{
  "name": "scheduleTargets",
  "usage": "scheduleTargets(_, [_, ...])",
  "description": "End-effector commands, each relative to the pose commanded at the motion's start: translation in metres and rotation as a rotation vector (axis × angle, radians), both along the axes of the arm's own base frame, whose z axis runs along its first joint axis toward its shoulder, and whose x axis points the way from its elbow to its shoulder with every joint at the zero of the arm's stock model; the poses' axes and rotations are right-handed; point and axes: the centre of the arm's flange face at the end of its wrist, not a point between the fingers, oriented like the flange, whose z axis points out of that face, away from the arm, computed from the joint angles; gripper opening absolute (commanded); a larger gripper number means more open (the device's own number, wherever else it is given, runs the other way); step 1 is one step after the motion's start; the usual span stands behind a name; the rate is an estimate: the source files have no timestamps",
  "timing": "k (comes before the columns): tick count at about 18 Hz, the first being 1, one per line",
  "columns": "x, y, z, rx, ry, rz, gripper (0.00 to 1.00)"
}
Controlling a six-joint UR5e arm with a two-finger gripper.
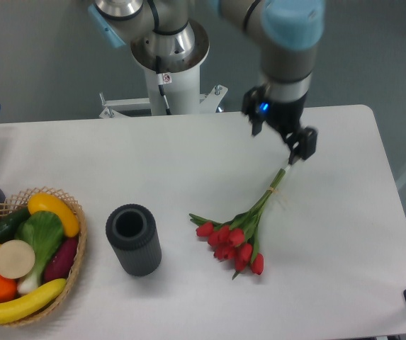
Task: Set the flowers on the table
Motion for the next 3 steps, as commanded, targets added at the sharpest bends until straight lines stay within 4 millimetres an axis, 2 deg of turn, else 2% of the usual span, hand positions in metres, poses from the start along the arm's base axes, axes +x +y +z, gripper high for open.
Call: scheduleTargets(3, [-0.011,-0.02,0.008,0.08,-0.02,0.031,1.0])
